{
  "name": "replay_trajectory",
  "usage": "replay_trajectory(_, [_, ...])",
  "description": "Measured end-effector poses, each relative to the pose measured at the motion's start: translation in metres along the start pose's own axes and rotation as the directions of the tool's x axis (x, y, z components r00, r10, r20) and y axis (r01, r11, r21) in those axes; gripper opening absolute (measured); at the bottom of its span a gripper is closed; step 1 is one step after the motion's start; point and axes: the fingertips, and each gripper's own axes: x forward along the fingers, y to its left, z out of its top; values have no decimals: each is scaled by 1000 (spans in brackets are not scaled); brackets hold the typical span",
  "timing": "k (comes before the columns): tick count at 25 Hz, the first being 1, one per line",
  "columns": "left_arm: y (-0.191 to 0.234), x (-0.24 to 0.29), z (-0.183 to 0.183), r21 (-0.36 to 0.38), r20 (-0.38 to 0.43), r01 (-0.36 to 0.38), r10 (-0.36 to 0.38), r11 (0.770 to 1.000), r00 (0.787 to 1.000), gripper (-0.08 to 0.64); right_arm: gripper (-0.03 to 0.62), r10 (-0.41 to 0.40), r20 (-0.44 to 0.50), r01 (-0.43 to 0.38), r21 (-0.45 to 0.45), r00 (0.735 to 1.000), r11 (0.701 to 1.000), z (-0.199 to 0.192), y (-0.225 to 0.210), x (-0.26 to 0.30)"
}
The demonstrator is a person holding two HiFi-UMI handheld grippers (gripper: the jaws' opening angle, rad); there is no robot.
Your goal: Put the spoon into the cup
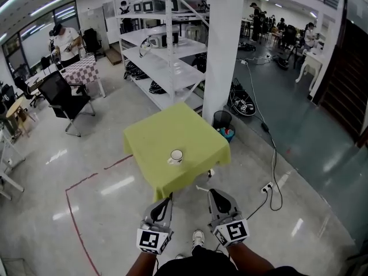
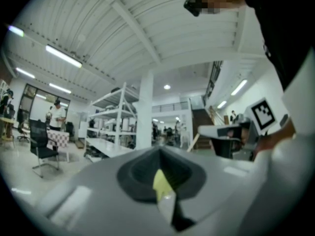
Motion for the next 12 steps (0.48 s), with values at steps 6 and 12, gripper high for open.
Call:
replay_trajectory(6, [24,56,-2,19,-4,-25,25,999,1000,6,9,70,-3,-70,18,998,997,-7,-27,46])
replay_trajectory(12, [34,101,-4,4,-14,-42,42,999,999,6,9,129,17,-129,18,992,991,-8,-53,86])
